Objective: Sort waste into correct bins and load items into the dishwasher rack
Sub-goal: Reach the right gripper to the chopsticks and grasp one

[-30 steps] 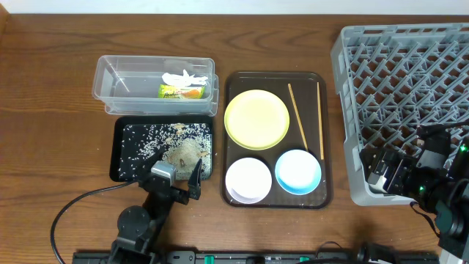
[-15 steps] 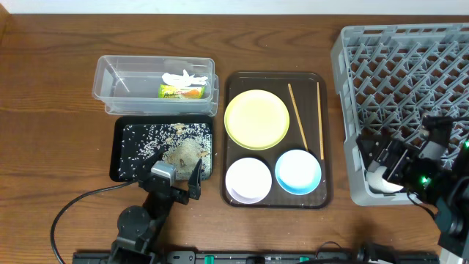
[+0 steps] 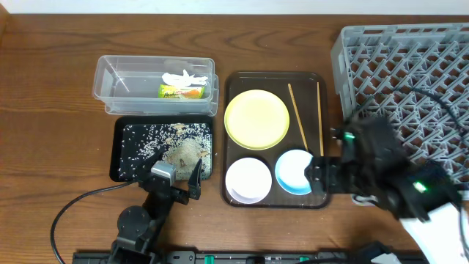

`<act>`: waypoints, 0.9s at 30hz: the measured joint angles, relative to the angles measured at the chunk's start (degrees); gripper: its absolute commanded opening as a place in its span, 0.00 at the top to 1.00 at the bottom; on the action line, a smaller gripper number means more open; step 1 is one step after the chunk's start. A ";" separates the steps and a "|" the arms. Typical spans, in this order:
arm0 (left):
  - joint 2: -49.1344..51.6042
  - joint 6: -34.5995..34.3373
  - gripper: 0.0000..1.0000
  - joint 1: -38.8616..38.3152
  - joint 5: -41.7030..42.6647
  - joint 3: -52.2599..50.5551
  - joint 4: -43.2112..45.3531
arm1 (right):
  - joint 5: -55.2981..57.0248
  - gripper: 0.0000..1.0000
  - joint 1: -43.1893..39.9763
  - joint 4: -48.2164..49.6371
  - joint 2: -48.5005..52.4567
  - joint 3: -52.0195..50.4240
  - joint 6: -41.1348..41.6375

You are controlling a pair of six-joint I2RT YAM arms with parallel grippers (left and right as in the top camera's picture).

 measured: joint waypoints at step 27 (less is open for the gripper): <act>0.00 0.02 0.03 0.00 0.00 0.00 -0.04 | 8.52 0.49 -9.20 36.92 42.93 0.04 -14.05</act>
